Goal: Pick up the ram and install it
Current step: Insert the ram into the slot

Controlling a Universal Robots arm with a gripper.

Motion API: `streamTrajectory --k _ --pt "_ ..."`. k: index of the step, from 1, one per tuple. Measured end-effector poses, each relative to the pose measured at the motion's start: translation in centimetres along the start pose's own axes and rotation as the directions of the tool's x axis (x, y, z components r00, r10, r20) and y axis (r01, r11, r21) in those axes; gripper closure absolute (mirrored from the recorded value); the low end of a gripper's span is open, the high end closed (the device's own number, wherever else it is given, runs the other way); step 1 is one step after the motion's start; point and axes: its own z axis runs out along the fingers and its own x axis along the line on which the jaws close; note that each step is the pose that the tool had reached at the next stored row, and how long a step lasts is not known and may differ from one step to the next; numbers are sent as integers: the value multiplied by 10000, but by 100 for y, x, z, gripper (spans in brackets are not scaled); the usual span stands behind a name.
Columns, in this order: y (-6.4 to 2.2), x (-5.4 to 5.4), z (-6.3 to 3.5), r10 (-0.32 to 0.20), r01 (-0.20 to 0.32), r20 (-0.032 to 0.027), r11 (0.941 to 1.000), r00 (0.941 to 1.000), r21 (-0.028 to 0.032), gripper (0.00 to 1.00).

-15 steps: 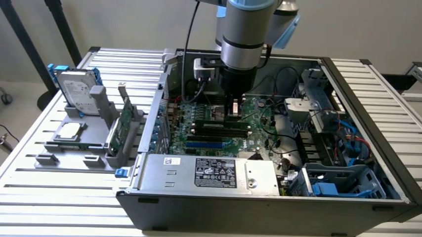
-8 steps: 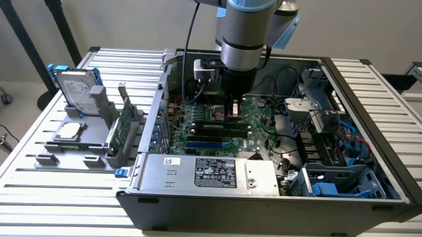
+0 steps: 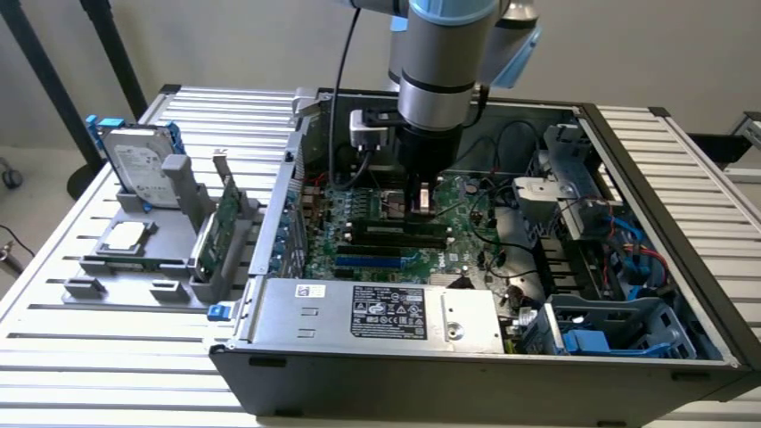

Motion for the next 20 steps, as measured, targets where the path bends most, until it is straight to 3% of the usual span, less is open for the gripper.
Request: streamTrajectory --k 20 --pt "-9 -2 72 -8 8 -3 10000 10000 -3 87"
